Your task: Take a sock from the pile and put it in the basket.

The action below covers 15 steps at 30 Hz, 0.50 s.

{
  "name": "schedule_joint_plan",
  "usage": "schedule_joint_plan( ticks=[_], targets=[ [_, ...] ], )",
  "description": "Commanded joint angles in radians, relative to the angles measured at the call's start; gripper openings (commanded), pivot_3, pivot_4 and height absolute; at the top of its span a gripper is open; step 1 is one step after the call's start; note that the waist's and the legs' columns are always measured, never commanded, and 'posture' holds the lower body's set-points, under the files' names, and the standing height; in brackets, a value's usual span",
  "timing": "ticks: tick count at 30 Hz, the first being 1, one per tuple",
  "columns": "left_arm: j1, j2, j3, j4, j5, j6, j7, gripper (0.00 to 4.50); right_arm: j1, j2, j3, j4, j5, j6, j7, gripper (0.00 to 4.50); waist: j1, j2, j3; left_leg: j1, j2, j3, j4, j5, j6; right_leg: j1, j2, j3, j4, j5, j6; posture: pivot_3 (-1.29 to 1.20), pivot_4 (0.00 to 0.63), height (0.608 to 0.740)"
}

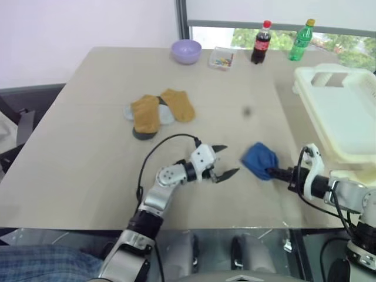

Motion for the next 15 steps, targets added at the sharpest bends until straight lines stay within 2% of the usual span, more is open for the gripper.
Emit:
schedule_joint_plan(
  ticks=[1, 4, 7, 10, 15],
  targets=[
    [0.005, -0.031, -0.009, 0.083, 0.016, -0.111, 0.031, 4.36, -0.041, 0.004, -0.022, -0.007, 0.101, 0.02, -0.029, 0.05, 0.001, 0.001, -0.001, 0.0, 0.0, 0.0, 0.0, 0.0, 0.0, 0.0, 0.0, 0.0, 0.0, 0.0, 0.0, 0.0, 0.15, 0.733],
    [-0.022, -0.067, 0.009, 0.143, 0.013, -0.147, 0.067, 4.36, -0.052, -0.031, -0.039, 0.011, 0.197, 0.02, -0.049, 0.05, 0.006, 0.01, -0.006, 0.001, 0.0, -0.001, 0.0, 0.0, 0.0, 0.001, 0.0, -0.001, 0.0, 0.0, 0.0, 0.0, 0.15, 0.733],
    [-0.038, -0.101, 0.028, 0.162, -0.024, -0.153, 0.067, 4.36, -0.094, -0.081, -0.085, 0.048, 0.263, 0.02, -0.102, 0.05, 0.005, 0.013, -0.008, 0.004, 0.0, -0.001, 0.0, 0.0, 0.0, 0.004, 0.0, -0.001, 0.0, 0.0, 0.001, 0.0, 0.15, 0.733],
    [-0.058, -0.135, 0.037, 0.163, -0.052, -0.142, 0.048, 4.36, -0.156, -0.196, -0.12, 0.099, 0.325, 0.02, -0.126, 0.05, 0.003, 0.015, -0.007, 0.004, 0.0, 0.001, 0.0, 0.001, 0.002, 0.004, -0.001, 0.0, 0.0, -0.001, -0.001, 0.0, 0.15, 0.733],
    [-0.069, -0.169, 0.022, 0.05, -0.173, 0.012, -0.067, 4.36, -0.24, -0.383, -0.171, 0.248, 0.348, 0.011, -0.144, 0.05, -0.001, 0.012, -0.006, 0.002, 0.0, 0.0, 0.0, 0.001, 0.002, 0.003, 0.0, -0.001, -0.001, 0.0, 0.002, 0.0, 0.15, 0.733]
  ],
)
